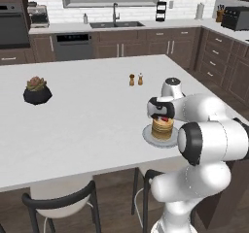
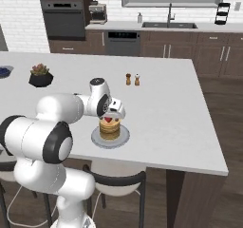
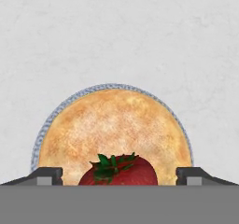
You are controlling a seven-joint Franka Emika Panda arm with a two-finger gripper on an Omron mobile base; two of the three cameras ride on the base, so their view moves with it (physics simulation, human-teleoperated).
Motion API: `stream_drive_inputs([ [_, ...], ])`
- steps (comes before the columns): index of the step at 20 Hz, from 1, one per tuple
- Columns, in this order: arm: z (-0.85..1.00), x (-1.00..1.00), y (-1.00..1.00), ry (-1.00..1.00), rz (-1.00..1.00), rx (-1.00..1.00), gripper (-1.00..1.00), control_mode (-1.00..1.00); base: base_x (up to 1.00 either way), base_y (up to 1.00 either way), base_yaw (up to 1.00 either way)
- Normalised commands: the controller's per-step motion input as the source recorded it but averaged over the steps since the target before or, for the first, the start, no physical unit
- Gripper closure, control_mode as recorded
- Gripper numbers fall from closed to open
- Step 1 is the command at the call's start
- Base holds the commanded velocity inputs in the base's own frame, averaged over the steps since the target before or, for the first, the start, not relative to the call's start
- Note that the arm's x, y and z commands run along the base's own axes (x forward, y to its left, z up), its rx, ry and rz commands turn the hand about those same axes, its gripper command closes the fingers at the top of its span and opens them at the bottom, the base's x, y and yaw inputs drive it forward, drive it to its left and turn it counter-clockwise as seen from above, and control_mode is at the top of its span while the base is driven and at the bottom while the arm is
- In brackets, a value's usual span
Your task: Take the strawberry from the fridge and place it on top of the pancake, located on the dining counter.
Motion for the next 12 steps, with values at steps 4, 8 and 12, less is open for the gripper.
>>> stream_drive_inputs([
  [4,0.14,-0.01,0.0,0.0,0.0,0.0,-1.0,-1.0,0.0,0.0,0.0],
  [8,0.49,-0.47,0.0,-0.11,0.0,0.0,-1.0,-1.0,0.0,0.0,0.0],
  [12,0.63,-0.95,0.0,-0.24,0.0,0.0,-1.0,-1.0,0.0,0.0,0.0],
])
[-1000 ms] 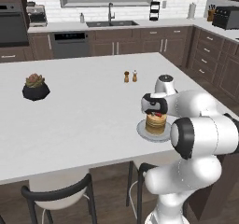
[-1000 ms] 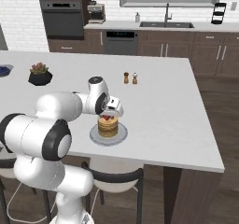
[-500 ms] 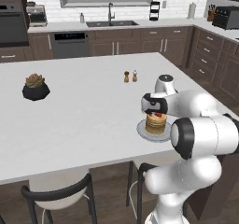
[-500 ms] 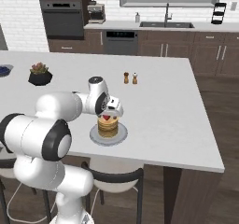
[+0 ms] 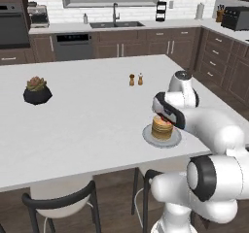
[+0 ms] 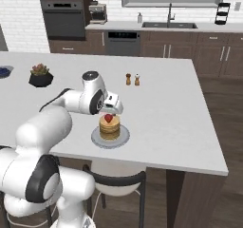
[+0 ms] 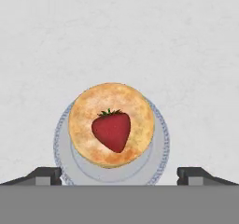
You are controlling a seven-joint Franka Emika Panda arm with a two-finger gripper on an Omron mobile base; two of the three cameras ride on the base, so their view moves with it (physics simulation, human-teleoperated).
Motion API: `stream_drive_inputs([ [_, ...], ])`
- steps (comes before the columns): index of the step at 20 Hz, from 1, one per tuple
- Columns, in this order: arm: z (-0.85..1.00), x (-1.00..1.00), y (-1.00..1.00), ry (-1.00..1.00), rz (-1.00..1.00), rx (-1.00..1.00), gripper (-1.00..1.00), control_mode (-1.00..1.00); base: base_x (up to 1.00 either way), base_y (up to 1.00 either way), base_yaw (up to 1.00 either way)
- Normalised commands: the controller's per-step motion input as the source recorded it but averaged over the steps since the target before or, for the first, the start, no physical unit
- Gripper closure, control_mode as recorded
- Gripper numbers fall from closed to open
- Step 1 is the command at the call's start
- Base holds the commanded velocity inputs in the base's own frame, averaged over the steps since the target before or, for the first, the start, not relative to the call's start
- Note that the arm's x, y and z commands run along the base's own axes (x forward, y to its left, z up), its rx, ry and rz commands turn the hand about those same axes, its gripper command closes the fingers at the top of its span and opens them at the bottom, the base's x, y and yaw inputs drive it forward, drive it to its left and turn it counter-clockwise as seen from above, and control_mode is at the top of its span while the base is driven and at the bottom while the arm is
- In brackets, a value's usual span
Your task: Take the strawberry from the fridge and place it on top of the pancake, located on the dining counter.
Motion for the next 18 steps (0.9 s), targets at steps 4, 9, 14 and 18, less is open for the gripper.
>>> stream_drive_inputs([
  [4,0.6,-1.0,0.0,-0.28,0.0,0.02,-1.0,-1.0,0.0,0.0,0.0],
  [9,0.65,-0.91,0.13,-0.14,0.0,0.06,-1.0,-1.0,0.0,0.0,0.0],
  [14,0.77,-0.36,0.64,0.14,0.0,0.0,-1.0,-1.0,0.0,0.0,0.0],
  [18,0.81,-0.09,0.84,0.37,0.0,-0.04,-1.0,-1.0,0.0,0.0,0.0],
])
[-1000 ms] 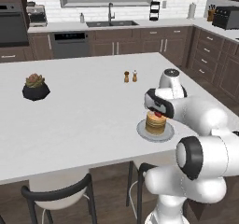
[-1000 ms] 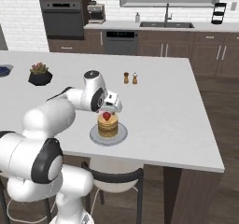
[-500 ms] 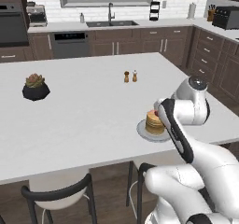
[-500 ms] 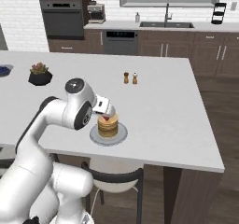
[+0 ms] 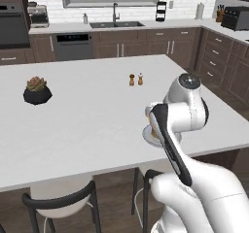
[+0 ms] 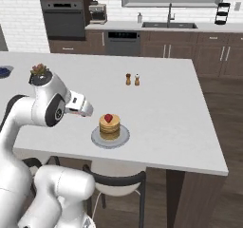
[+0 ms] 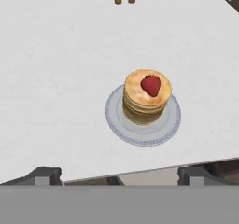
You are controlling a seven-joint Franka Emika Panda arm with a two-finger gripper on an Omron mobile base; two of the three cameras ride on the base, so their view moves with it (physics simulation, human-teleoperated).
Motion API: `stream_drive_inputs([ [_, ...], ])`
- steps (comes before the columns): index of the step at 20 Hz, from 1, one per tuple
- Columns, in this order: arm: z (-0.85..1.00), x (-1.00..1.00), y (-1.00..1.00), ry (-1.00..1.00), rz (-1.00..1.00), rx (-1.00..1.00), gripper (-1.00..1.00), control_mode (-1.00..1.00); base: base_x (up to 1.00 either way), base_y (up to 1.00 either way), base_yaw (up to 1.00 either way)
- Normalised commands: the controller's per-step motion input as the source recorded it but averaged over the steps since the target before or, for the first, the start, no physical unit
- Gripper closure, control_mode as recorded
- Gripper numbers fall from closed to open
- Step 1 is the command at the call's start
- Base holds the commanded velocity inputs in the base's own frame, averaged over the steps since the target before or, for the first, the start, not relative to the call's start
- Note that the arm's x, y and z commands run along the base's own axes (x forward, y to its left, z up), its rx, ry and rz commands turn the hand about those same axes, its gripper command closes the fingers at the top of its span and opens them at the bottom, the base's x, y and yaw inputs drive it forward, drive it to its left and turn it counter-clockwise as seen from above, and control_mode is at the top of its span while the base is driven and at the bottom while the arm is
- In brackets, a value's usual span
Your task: Take the strawberry from the fridge and place it on top of the pancake, located on the dining counter.
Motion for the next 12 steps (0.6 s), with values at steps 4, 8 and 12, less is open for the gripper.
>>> stream_drive_inputs([
  [4,0.38,-0.02,0.95,0.46,0.0,-0.11,-1.0,-1.0,0.0,0.0,0.0],
  [8,-0.09,-0.08,0.85,0.46,0.0,-0.1,-1.0,-1.0,0.0,0.0,0.0],
  [12,-0.34,-0.4,0.38,0.36,0.0,-0.19,-1.0,-1.0,0.0,0.0,0.0],
])
